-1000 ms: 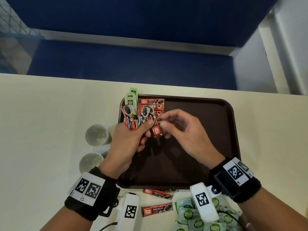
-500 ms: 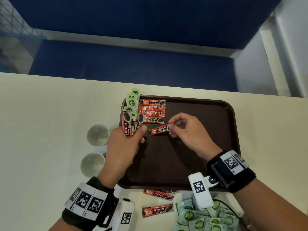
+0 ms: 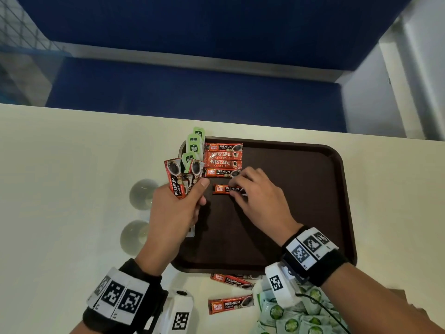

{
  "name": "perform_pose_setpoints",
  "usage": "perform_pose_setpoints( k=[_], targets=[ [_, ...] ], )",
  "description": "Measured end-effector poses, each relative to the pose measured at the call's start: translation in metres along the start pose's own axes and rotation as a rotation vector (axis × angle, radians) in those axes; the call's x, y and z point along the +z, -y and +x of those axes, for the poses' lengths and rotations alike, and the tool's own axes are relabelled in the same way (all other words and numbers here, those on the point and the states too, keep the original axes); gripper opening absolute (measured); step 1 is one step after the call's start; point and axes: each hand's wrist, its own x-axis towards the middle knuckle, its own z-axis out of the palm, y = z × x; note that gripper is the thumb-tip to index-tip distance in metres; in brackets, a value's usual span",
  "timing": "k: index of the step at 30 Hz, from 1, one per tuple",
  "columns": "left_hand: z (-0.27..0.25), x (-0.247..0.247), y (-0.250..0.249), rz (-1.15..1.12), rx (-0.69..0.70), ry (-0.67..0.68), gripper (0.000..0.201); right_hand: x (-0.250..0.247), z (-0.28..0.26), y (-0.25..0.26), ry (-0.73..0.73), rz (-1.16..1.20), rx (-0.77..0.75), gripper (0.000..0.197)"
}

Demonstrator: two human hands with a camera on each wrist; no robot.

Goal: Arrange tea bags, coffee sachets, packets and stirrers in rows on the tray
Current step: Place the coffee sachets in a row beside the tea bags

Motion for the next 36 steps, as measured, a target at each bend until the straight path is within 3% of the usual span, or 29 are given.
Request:
perform_pose_setpoints(
  k=[8, 30, 34, 36],
  targets=[
    [-0.004, -0.007, 0.001, -0.004, 0.004, 0.006, 0.042, 0.009, 0.013, 0.005, -0.070, -0.049, -0.061, 0.021],
    [-0.003, -0.013, 0.005, 0.019, -0.021, 0.028, 0.037, 0.014, 0.022, 0.007, -0.097, -0.024, -0.112, 0.019],
    [-0.003, -0.012, 0.003, 0.001, -0.041, 0.085, 0.039, 0.009, 0.024, 0.001, -0.158, 0.163, -0.007, 0.016],
    [-0.001, -0.008, 0.000, -0.016, -0.063, 0.171, 0.039, 0.003, 0.027, -0.002, -0.207, 0.425, 0.111, 0.014]
  ],
)
